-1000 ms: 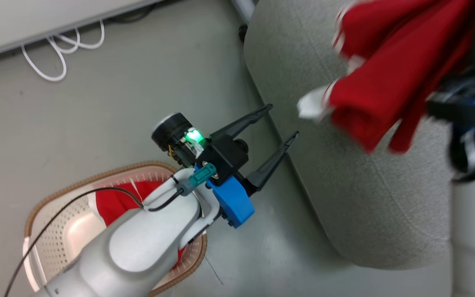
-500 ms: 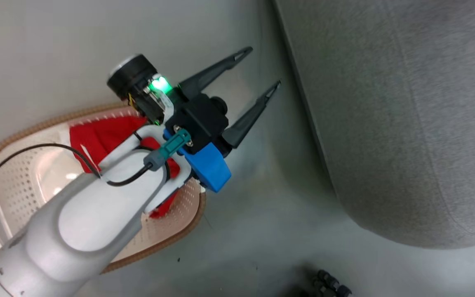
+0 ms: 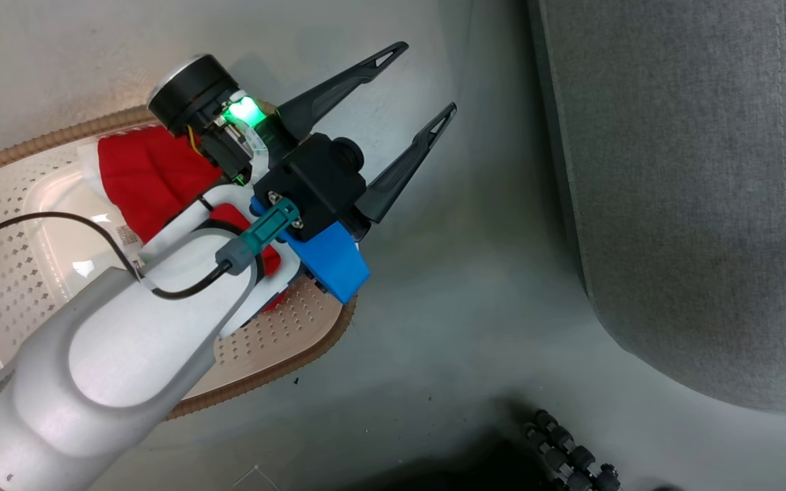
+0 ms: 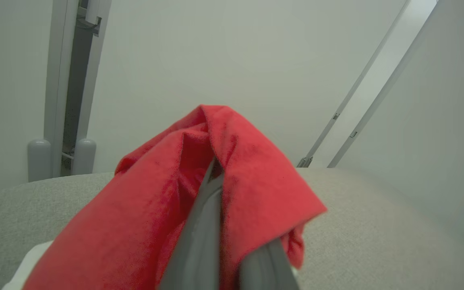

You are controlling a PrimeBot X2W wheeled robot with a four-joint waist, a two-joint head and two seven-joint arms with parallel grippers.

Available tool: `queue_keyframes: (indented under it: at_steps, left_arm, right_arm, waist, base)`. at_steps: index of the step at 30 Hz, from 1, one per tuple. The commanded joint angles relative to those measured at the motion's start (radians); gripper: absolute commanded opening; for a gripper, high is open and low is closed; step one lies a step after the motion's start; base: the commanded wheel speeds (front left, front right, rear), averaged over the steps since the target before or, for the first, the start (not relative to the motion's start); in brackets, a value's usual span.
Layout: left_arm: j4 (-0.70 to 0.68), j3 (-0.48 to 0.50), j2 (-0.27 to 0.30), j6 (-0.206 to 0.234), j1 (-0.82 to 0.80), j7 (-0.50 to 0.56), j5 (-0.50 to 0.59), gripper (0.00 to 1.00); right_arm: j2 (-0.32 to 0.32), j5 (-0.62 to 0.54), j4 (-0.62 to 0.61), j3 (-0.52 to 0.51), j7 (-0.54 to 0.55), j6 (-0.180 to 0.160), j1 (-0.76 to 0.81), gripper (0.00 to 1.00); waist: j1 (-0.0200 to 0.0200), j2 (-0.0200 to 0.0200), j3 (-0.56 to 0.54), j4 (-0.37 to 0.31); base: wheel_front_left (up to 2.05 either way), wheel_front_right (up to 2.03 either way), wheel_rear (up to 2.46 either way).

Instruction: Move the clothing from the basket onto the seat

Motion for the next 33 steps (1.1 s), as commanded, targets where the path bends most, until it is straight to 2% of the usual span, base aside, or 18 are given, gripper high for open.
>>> queue_keyframes:
  at_steps: [1,8,9,10,15,21,27,33]
  left_arm:
    - [0.002,0.002,0.009,0.002,-0.002,-0.003,0.000,1.00]
    - [0.022,-0.003,0.000,0.002,-0.005,-0.023,-0.004,1.00]
    - [0.027,-0.003,-0.002,0.002,-0.005,-0.027,-0.005,1.00]
    - [0.033,-0.004,-0.004,0.003,-0.003,-0.032,-0.006,1.00]
    - [0.075,-0.006,-0.030,0.011,0.034,-0.078,-0.026,1.00]
    - [0.156,0.018,-0.061,0.039,0.112,-0.156,-0.077,1.00]
    - [0.218,0.091,-0.073,0.089,0.221,-0.198,-0.133,1.00]
    - [0.206,0.224,-0.088,0.125,0.344,-0.203,-0.155,1.00]
  right_arm:
    - [0.014,-0.006,0.010,-0.003,-0.001,-0.001,0.023,0.00]
    - [0.072,-0.011,0.046,-0.022,-0.001,-0.001,0.086,0.00]
    - [0.077,-0.011,0.036,-0.024,-0.001,-0.001,0.097,0.23]
    - [0.087,-0.008,0.024,-0.029,-0.001,-0.001,0.107,1.00]
    - [0.131,-0.019,-0.040,-0.029,-0.001,-0.001,0.225,1.00]
    - [0.180,-0.049,-0.171,-0.001,-0.001,-0.001,0.412,1.00]
    - [0.202,-0.061,-0.294,0.118,-0.001,-0.001,0.537,1.00]
    - [0.212,-0.050,-0.352,0.272,-0.001,-0.001,0.620,1.00]
  waist:
    - [-0.0002,0.0000,0.000,0.003]
    - [-0.0002,0.0000,-0.023,0.016]
    - [-0.0002,0.0000,-0.030,0.017]
    - [-0.0002,0.0000,-0.040,0.017]
    - [-0.0002,0.0000,-0.129,0.024]
    - [-0.0002,0.0000,-0.298,0.041]
    - [-0.0002,0.0000,-0.468,0.074]
    - [-0.0002,0.0000,-0.602,0.139]
  base:
    - [0.00,0.00,0.00]
    - [0.00,0.00,0.00]
    - [0.00,0.00,0.00]
    - [0.00,0.00,0.00]
    - [0.00,0.00,0.00]
    - [0.00,0.00,0.00]
    - [0.00,0.00,0.00]
    - [0.00,0.00,0.00]
